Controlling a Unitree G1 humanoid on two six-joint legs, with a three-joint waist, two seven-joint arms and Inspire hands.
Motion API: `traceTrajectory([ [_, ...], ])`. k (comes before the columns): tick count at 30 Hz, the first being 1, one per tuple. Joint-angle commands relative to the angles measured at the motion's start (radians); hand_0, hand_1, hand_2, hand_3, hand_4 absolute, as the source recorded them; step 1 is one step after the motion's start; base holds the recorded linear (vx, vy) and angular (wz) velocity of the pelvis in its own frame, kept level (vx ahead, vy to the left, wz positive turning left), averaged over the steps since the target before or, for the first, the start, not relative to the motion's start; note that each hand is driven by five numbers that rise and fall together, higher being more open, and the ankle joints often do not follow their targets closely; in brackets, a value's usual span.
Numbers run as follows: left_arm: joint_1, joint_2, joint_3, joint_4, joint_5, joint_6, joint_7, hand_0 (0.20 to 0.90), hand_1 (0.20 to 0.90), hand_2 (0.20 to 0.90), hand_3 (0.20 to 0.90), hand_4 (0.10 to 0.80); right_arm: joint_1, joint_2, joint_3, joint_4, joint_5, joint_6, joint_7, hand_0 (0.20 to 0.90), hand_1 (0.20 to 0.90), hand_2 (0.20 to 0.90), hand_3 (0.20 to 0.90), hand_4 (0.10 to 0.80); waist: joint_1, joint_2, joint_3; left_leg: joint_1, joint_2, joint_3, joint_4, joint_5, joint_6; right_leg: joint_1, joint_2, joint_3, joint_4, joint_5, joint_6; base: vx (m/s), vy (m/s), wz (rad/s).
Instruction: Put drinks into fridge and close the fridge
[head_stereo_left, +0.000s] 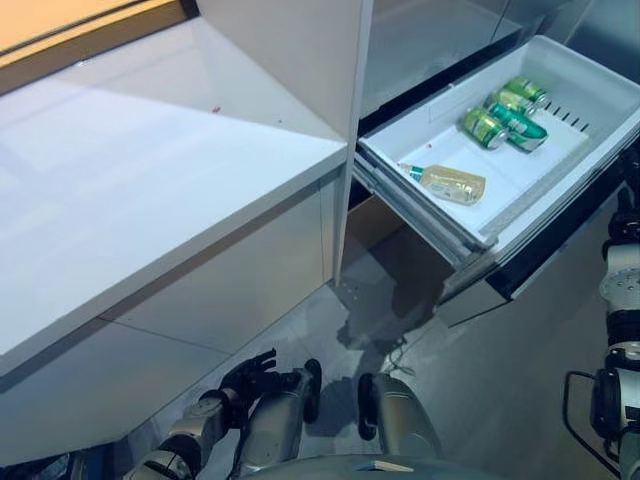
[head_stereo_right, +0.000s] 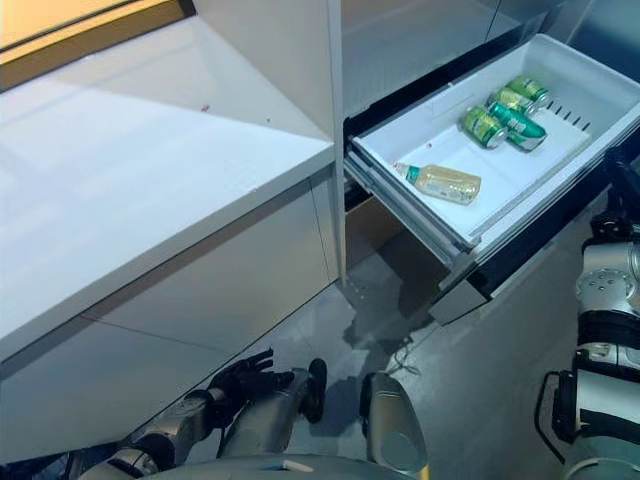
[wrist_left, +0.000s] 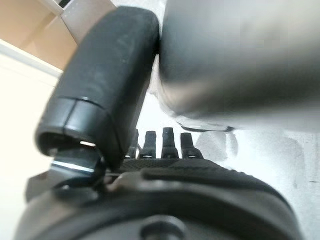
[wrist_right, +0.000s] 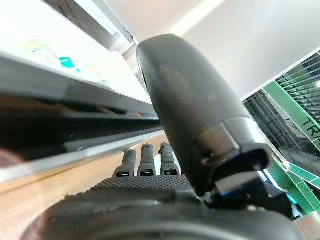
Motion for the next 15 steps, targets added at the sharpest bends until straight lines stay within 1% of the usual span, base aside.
traceTrajectory([
  [1,0.049,0.010,-0.011,-0.024,-0.017,-0.028,0.012,0.900,0.900,0.900,0.900,0.800,-0.091,-0.033,0.076,-0.067,0.012,-0.030,0.074,0.900,0.900,0.900,0.900,0.800,0.029,-0.009,-0.032,0.023,-0.033,-0.030,0.079,-0.172,0.058,0.021,0.000,0.003,-0.023,0.043,-0.061,-0.050,0.042,-0.07],
  [9,0.049,0.002,-0.012,-0.023,-0.052,-0.064,0.007,0.900,0.900,0.900,0.900,0.800,-0.171,-0.016,0.138,-0.038,-0.014,-0.006,0.103,0.900,0.900,0.900,0.900,0.800,0.060,0.005,-0.007,0.009,-0.033,-0.050,0.015,-0.104,0.038,-0.007,0.000,-0.021,-0.019,0.054,-0.058,-0.038,0.039,0.01],
  [15,0.048,0.002,-0.015,-0.029,-0.081,-0.083,-0.003,0.900,0.900,0.900,0.900,0.800,-0.226,-0.006,0.175,-0.018,-0.045,-0.004,0.109,0.900,0.900,0.900,0.900,0.800,0.096,0.019,0.002,0.026,-0.031,-0.094,-0.085,-0.032,0.017,0.011,-0.006,-0.059,-0.051,0.062,-0.053,-0.004,0.012,0.16],
])
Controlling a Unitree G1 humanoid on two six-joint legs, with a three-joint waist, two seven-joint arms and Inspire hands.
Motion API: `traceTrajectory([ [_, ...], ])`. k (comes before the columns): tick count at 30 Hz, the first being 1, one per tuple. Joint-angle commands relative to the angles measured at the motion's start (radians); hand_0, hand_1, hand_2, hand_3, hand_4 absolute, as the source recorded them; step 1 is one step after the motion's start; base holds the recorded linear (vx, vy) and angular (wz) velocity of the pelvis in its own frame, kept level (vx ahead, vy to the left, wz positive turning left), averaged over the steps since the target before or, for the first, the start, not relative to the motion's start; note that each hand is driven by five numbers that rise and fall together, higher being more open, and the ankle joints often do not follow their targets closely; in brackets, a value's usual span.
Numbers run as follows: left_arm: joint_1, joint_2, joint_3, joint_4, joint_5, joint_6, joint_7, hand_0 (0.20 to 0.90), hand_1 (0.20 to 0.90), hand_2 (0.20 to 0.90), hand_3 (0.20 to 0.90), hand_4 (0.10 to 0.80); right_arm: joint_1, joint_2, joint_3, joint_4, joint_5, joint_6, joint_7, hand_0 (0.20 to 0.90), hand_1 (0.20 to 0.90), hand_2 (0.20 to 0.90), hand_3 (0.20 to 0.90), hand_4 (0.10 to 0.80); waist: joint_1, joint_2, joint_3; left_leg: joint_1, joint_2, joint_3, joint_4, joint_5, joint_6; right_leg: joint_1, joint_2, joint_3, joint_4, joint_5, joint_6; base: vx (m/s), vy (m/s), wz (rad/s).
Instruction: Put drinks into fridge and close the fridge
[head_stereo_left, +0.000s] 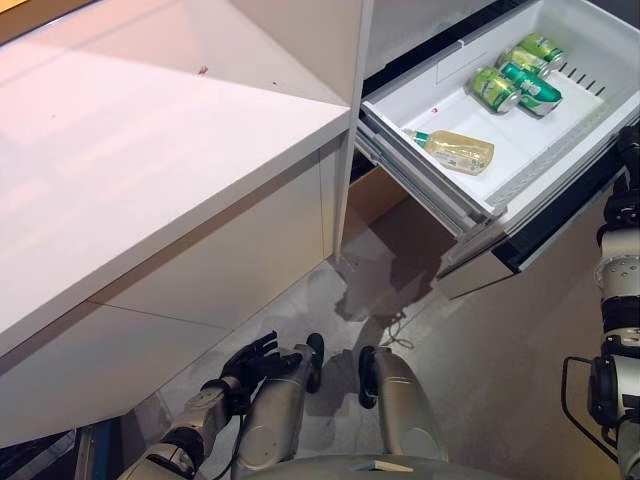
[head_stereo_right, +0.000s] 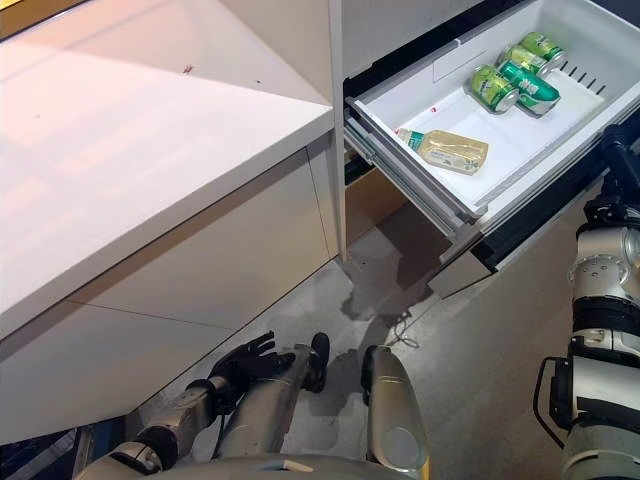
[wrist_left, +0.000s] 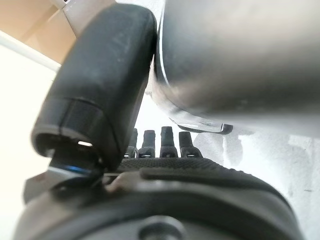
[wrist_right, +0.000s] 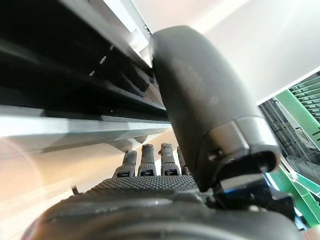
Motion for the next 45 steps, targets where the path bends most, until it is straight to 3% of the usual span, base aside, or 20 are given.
traceTrajectory([
  [1,0.057,0.020,-0.017,-0.031,-0.020,-0.038,-0.003,0.900,0.900,0.900,0.900,0.800,-0.192,-0.001,0.119,-0.040,-0.040,0.015,0.110,0.900,0.900,0.900,0.900,0.800,0.102,0.010,-0.031,0.091,0.000,-0.046,-0.099,-0.044,0.025,0.064,0.009,-0.030,-0.073,0.061,-0.052,0.031,-0.015,0.27],
  [14,0.069,0.044,-0.018,0.001,-0.004,-0.044,-0.042,0.900,0.900,0.900,0.900,0.800,-0.286,-0.009,0.166,0.027,-0.122,-0.022,0.040,0.900,0.900,0.900,0.900,0.800,0.189,0.040,-0.068,0.209,0.019,-0.156,-0.347,0.086,-0.013,0.195,-0.034,-0.163,-0.217,0.079,-0.031,0.044,0.010,0.40],
  [21,0.091,0.051,-0.016,0.021,0.030,-0.044,-0.042,0.900,0.900,0.900,0.900,0.800,-0.286,-0.015,0.156,0.047,-0.173,-0.058,-0.046,0.900,0.900,0.900,0.900,0.800,0.204,0.040,-0.111,0.268,0.011,-0.170,-0.399,0.094,-0.009,0.253,-0.058,-0.186,-0.258,0.089,-0.008,0.071,0.051,0.30],
  [28,0.127,0.065,0.013,0.033,0.039,-0.016,-0.023,0.900,0.900,0.900,0.900,0.800,-0.219,-0.023,0.127,-0.025,-0.348,-0.146,-0.188,0.900,0.900,0.900,0.900,0.800,0.158,0.026,-0.172,0.341,0.025,-0.130,-0.427,0.071,0.003,0.321,-0.037,-0.130,-0.353,0.130,0.021,0.082,0.032,0.09],
  [32,0.140,0.068,0.043,0.050,0.036,-0.003,-0.019,0.900,0.900,0.900,0.900,0.800,-0.092,0.022,0.101,-0.176,-0.355,-0.122,-0.225,0.900,0.900,0.900,0.900,0.800,0.108,0.011,-0.203,0.390,0.044,-0.079,-0.464,0.060,0.005,0.355,-0.011,-0.072,-0.423,0.157,0.033,0.054,-0.022,-0.29],
  [38,0.165,0.045,0.091,0.057,0.032,-0.014,-0.009,0.900,0.900,0.900,0.900,0.800,0.170,0.154,0.076,-0.359,-0.385,-0.113,-0.194,0.900,0.900,0.900,0.900,0.800,0.034,-0.014,-0.238,0.439,0.077,-0.008,-0.526,0.068,-0.005,0.392,0.029,-0.002,-0.531,0.204,0.036,-0.022,-0.063,-0.48],
  [45,0.169,-0.005,0.123,0.031,0.031,-0.024,0.015,0.900,0.900,0.900,0.900,0.800,0.444,0.270,0.127,-0.319,-0.496,-0.073,-0.001,0.900,0.900,0.900,0.900,0.800,-0.025,-0.041,-0.299,0.496,0.097,0.064,-0.608,0.087,-0.022,0.440,0.068,0.042,-0.651,0.258,0.035,-0.013,-0.087,-0.54],
])
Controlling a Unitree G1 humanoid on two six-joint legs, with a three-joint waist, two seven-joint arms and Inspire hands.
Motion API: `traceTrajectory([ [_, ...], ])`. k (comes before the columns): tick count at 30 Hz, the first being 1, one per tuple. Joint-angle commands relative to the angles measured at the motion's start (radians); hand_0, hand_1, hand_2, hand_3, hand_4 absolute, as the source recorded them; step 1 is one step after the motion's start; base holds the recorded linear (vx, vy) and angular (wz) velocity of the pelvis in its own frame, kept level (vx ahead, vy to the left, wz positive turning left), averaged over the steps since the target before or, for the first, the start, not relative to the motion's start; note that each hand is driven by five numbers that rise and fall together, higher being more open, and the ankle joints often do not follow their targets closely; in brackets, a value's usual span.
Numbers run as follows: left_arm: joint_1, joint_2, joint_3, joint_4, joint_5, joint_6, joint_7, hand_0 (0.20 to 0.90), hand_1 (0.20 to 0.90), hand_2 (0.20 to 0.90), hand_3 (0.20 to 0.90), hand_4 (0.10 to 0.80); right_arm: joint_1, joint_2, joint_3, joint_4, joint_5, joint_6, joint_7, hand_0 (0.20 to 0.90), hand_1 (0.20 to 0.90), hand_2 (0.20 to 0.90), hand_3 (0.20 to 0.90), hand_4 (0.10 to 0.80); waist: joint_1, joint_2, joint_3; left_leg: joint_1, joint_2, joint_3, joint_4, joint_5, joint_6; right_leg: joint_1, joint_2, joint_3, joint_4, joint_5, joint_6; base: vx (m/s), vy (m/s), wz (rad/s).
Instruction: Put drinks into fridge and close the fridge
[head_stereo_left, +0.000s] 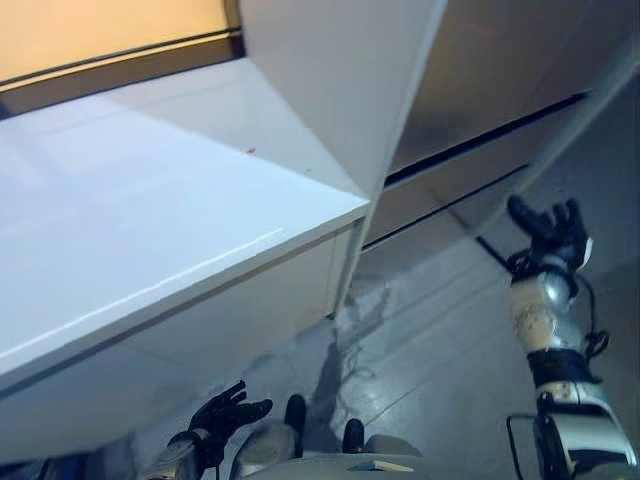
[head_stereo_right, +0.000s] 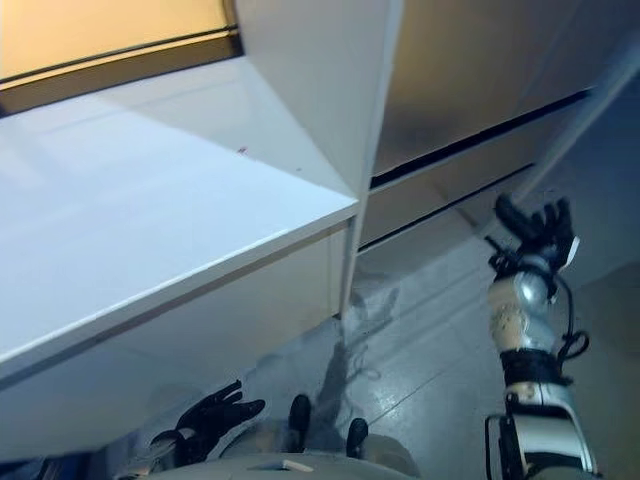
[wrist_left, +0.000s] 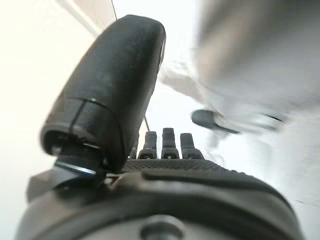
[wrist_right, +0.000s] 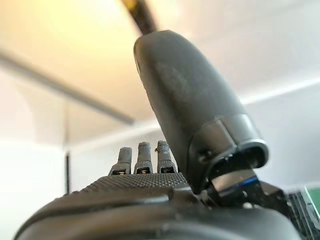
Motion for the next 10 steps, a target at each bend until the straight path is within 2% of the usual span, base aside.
traceTrajectory([
  [1,-0.011,-0.033,0.028,0.009,0.026,-0.032,0.000,0.900,0.900,0.900,0.900,0.800,0.023,-0.046,0.050,-0.012,-0.105,-0.056,0.138,0.900,0.900,0.900,0.900,0.800,-0.028,0.019,-0.082,0.041,0.009,0.027,-0.014,-0.088,-0.003,-0.014,0.007,0.014,-0.036,0.079,0.021,0.005,-0.083,-0.36],
  [6,-0.029,-0.040,0.030,0.013,0.047,-0.021,-0.011,0.900,0.900,0.900,0.900,0.800,0.082,0.019,0.094,0.165,-0.069,-0.007,0.247,0.900,0.900,0.900,0.900,0.800,-0.040,0.014,-0.099,0.053,0.012,0.051,-0.021,-0.090,-0.007,0.001,0.021,0.018,-0.064,0.089,0.017,0.005,-0.056,-0.24],
  [10,-0.053,-0.050,0.028,0.081,0.067,-0.038,-0.024,0.900,0.900,0.900,0.900,0.800,0.090,0.120,0.111,0.471,-0.045,0.026,0.356,0.900,0.900,0.900,0.900,0.800,-0.033,0.017,-0.107,0.068,0.014,0.060,-0.021,-0.095,-0.007,0.022,0.027,0.013,-0.084,0.092,0.013,0.046,-0.035,0.00],
])
